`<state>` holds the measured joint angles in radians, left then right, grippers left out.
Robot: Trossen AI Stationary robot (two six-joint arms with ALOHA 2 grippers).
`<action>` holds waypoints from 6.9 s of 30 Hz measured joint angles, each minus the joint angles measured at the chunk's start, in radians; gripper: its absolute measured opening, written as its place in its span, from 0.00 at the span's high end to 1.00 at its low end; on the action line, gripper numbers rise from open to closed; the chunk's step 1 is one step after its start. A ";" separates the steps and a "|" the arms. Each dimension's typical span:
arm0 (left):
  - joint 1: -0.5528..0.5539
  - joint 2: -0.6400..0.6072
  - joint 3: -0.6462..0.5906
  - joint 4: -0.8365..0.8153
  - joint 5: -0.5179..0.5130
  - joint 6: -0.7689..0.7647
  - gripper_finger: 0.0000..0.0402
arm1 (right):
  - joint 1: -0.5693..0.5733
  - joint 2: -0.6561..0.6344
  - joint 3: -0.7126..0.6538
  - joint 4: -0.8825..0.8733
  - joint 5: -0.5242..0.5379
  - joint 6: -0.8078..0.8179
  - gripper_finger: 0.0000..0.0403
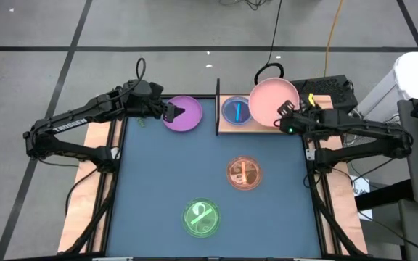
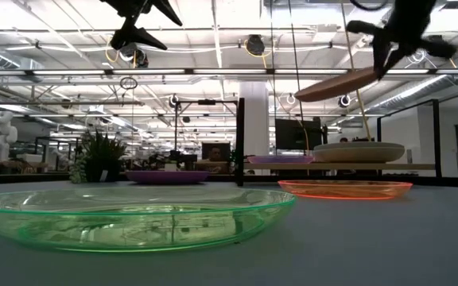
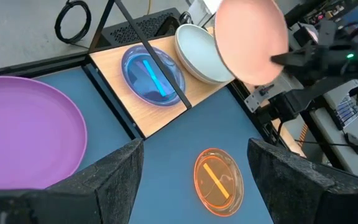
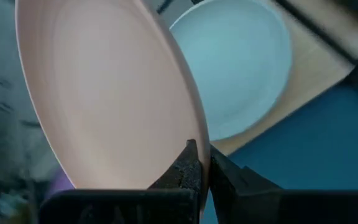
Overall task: Place and stack plates onto a shelf
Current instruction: Stack the light brown plate on the light blue plate on the shelf
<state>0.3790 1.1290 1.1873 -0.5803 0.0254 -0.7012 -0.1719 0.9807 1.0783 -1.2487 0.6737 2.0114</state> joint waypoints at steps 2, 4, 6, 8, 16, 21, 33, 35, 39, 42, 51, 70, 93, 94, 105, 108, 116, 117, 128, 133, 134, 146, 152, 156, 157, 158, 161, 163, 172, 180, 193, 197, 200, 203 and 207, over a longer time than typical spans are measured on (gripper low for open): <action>0.000 0.000 0.000 0.000 0.000 0.000 0.28 | 0.004 -0.029 -0.085 0.084 0.021 0.049 1.00; 0.000 0.000 0.000 0.000 0.000 0.001 0.28 | 0.004 -0.039 -0.156 0.162 0.024 0.080 1.00; 0.000 0.000 0.000 0.000 0.000 0.001 0.28 | 0.005 -0.036 -0.200 0.198 0.016 0.130 1.00; 0.000 0.000 0.000 0.000 0.001 -0.001 0.28 | 0.010 -0.024 -0.225 0.196 0.002 0.173 1.00; 0.000 0.000 0.000 0.000 0.002 -0.026 0.28 | -0.051 -0.010 -0.235 0.196 0.062 0.176 1.00; 0.000 0.000 0.000 0.000 0.003 -0.027 0.28 | -0.090 -0.009 -0.254 0.188 0.092 0.172 1.00; 0.000 0.000 0.000 0.000 0.019 -0.026 0.28 | -0.172 -0.048 -0.425 0.420 0.092 0.180 0.99; 0.000 0.000 0.000 0.000 0.020 -0.026 0.28 | -0.183 -0.054 -0.452 0.454 0.093 0.180 0.98; 0.000 0.000 0.000 0.000 0.019 -0.027 0.28 | -0.198 -0.069 -0.506 0.563 0.089 0.178 0.97; 0.000 0.000 0.000 0.000 0.019 -0.027 0.28 | -0.202 -0.074 -0.541 0.629 0.085 0.176 0.96; 0.000 0.000 0.000 0.000 0.019 -0.034 0.28 | -0.202 -0.074 -0.556 0.647 0.069 0.172 0.91; 0.000 0.000 0.000 -0.027 0.027 -0.041 0.28 | -0.202 -0.155 -0.556 0.600 0.028 0.147 0.73; -0.055 0.000 0.000 -0.097 0.021 -0.023 0.28 | -0.129 -0.189 -0.556 0.721 -0.096 -0.138 0.94; -0.055 0.000 0.000 -0.103 0.019 -0.020 0.28 | -0.127 -0.181 -0.556 0.731 -0.098 -0.141 0.97; -0.055 0.000 0.000 -0.121 0.019 -0.011 0.28 | -0.068 -0.062 -0.556 0.897 -0.103 -0.172 1.00; -0.055 0.000 0.000 -0.121 0.019 -0.012 0.28 | -0.053 -0.026 -0.556 0.941 -0.103 -0.173 1.00; -0.054 0.000 0.000 -0.121 0.018 -0.009 0.28 | -0.048 0.083 -0.556 1.089 -0.101 -0.293 1.00; -0.054 0.000 0.000 -0.123 0.018 -0.009 0.28 | -0.051 0.094 -0.556 1.104 -0.100 -0.320 1.00; -0.054 0.001 0.000 -0.127 0.018 -0.015 0.28 | -0.104 0.163 -0.556 1.126 -0.096 -0.542 1.00; -0.054 0.001 0.000 -0.130 0.001 -0.015 0.28 | -0.144 0.168 -0.556 1.126 -0.097 -0.558 1.00; -0.054 0.001 0.000 -0.132 -0.002 -0.015 0.28 | -0.152 0.168 -0.556 1.126 -0.097 -0.562 1.00; -0.054 0.001 0.000 -0.136 -0.011 -0.011 0.28 | -0.200 0.168 -0.555 1.102 -0.112 -0.560 1.00; -0.054 0.001 0.000 -0.136 -0.018 -0.006 0.28 | -0.200 0.136 -0.555 1.138 -0.259 -0.523 1.00; -0.054 0.001 0.000 -0.136 -0.018 -0.006 0.28 | -0.175 0.049 -0.554 1.233 -0.239 -0.521 1.00; -0.054 0.001 0.000 -0.136 -0.018 -0.006 0.28 | -0.170 0.016 -0.554 1.226 -0.197 -0.525 1.00; -0.054 0.001 0.000 -0.136 -0.018 -0.006 0.28 | -0.169 -0.017 -0.554 1.199 -0.156 -0.525 1.00; -0.054 0.001 0.000 -0.136 -0.018 -0.003 0.28 | -0.192 -0.114 -0.554 1.057 -0.054 -0.494 1.00; -0.054 0.001 0.000 -0.136 -0.018 0.005 0.28 | -0.212 -0.166 -0.554 0.955 -0.046 -0.478 1.00; -0.054 0.001 0.000 -0.136 -0.018 0.033 0.28 | -0.263 -0.205 -0.554 0.808 -0.045 -0.478 1.00; -0.054 0.001 0.000 -0.136 -0.018 0.043 0.28 | -0.291 -0.181 -0.610 0.818 -0.042 -0.422 1.00; -0.054 0.001 0.000 -0.157 -0.018 0.039 0.28 | -0.292 -0.187 -0.666 0.895 -0.046 -0.399 1.00; -0.054 0.001 0.000 -0.158 -0.018 0.046 0.28 | -0.291 -0.189 -0.667 0.898 -0.046 -0.399 1.00; -0.054 0.001 0.000 -0.158 -0.019 0.047 0.28 | -0.291 -0.199 -0.667 0.920 -0.047 -0.403 1.00; -0.054 0.001 0.000 -0.167 -0.026 0.049 0.28 | -0.291 -0.221 -0.667 0.965 -0.047 -0.457 1.00; -0.054 0.001 0.000 -0.192 -0.027 0.064 0.28 | -0.289 -0.265 -0.664 1.043 -0.076 -0.572 1.00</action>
<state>0.3248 1.1297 1.1870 -0.7725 -0.0016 -0.6374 -0.4614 0.7157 0.4141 -0.2054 0.5973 1.4399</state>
